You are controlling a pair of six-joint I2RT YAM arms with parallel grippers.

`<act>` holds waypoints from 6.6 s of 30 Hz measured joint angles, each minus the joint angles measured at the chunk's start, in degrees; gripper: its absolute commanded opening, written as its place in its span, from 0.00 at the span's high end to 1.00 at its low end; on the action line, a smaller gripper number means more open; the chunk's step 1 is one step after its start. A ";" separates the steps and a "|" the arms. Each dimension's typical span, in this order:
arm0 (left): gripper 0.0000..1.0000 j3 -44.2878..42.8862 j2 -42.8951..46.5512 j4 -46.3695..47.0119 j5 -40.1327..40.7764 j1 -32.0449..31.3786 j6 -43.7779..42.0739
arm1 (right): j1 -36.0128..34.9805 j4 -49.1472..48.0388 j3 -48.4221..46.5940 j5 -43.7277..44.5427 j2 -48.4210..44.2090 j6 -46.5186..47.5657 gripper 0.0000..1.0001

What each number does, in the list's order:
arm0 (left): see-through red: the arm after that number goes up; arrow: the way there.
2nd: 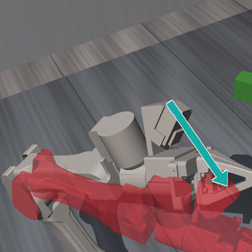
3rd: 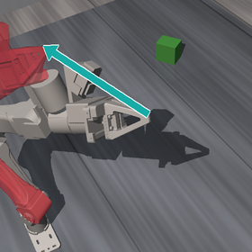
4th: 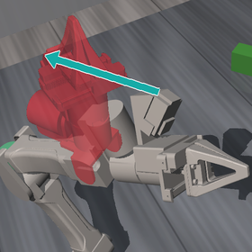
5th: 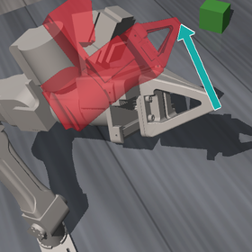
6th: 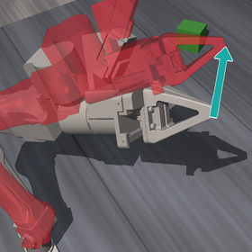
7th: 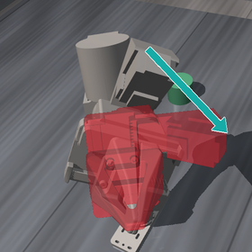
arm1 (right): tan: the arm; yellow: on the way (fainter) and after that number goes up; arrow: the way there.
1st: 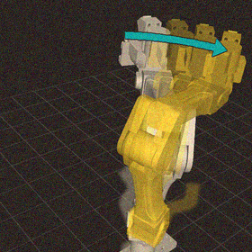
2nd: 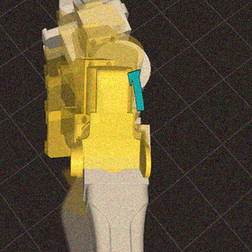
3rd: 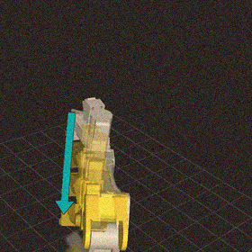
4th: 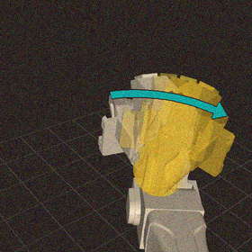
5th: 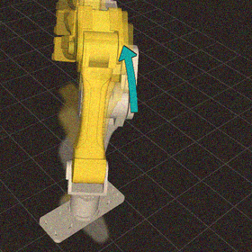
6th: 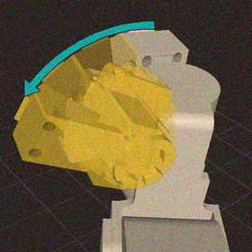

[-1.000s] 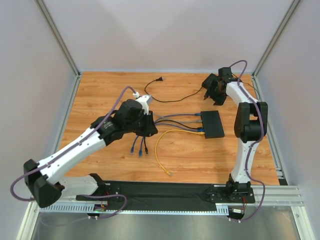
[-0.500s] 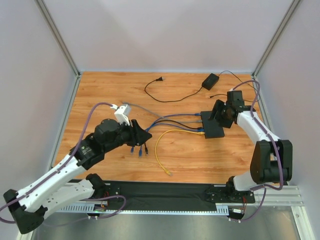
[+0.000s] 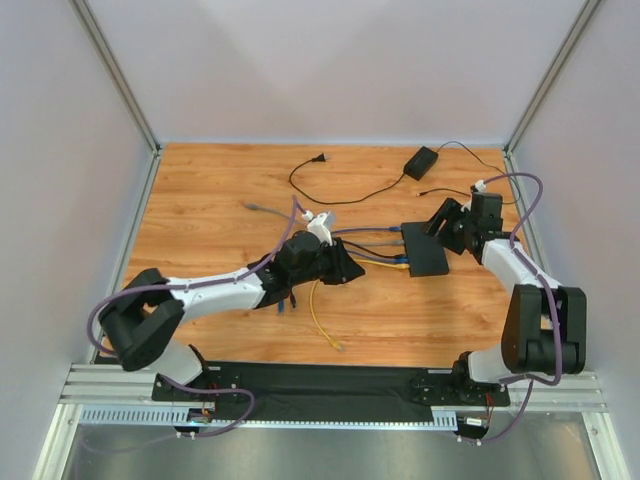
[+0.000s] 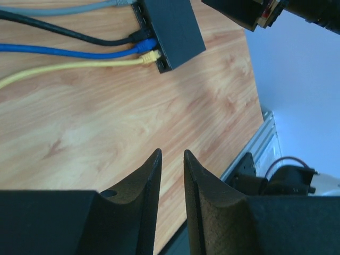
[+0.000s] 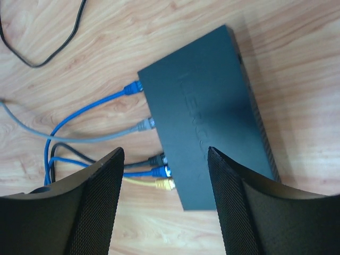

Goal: Pull the plug from the switch port

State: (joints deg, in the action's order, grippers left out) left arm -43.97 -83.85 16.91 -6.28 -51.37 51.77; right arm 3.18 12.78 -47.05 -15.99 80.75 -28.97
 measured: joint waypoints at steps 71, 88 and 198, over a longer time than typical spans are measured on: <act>0.45 -18.45 -37.62 16.39 -1.18 1.14 15.39 | 3.28 -12.90 -2.71 -7.34 15.21 -4.13 0.40; 0.52 -19.26 -40.06 19.67 9.81 -2.51 31.91 | 1.88 -0.98 -9.53 -2.10 17.11 0.35 0.44; 0.81 -22.38 -47.10 24.85 11.10 -1.64 45.46 | -17.00 19.65 -25.03 33.11 26.21 13.57 0.35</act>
State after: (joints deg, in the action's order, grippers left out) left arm -66.35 -130.96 41.76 4.82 -53.01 97.23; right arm -13.82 32.42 -72.07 17.12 106.96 -15.40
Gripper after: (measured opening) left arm 0.190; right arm 0.648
